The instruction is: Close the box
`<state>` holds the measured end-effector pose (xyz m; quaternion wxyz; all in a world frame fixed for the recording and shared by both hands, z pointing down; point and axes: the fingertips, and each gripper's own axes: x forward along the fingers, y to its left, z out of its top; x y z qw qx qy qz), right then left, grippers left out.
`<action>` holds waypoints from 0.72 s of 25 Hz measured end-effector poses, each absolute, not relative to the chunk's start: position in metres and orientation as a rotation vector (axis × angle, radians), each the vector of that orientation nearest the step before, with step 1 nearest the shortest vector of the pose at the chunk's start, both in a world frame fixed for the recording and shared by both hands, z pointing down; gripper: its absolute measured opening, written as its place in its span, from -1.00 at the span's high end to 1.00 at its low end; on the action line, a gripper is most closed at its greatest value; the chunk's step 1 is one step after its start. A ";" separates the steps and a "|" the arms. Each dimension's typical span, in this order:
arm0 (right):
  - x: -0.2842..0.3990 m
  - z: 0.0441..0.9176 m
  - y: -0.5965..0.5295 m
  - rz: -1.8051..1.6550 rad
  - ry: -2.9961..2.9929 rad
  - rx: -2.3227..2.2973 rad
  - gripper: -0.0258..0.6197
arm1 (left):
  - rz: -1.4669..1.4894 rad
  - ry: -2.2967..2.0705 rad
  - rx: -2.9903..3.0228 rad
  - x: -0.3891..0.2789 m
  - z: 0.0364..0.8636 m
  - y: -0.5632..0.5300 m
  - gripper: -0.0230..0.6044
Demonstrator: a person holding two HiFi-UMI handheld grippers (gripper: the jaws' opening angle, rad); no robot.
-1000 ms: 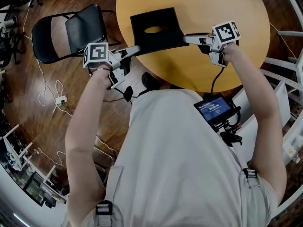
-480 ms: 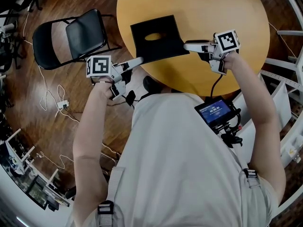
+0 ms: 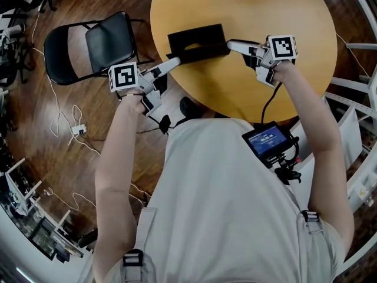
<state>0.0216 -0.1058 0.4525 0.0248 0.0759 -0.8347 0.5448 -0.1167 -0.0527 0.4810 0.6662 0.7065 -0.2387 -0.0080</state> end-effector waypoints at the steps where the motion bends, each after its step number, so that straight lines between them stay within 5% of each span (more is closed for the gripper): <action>1: 0.021 0.453 -0.113 1.670 -2.590 0.270 0.31 | -0.031 -0.565 1.604 -0.119 0.482 -0.062 0.11; 6: 0.036 0.470 -0.135 1.676 -2.503 0.528 0.35 | -0.099 -0.719 1.688 -0.126 0.482 -0.100 0.13; 11: 0.034 0.458 -0.128 1.585 -2.582 0.539 0.47 | 0.042 -0.903 1.830 -0.133 0.480 -0.097 0.40; 18: 0.019 0.411 -0.115 0.974 -2.783 0.518 0.67 | 0.127 -1.099 2.188 -0.122 0.423 -0.090 0.69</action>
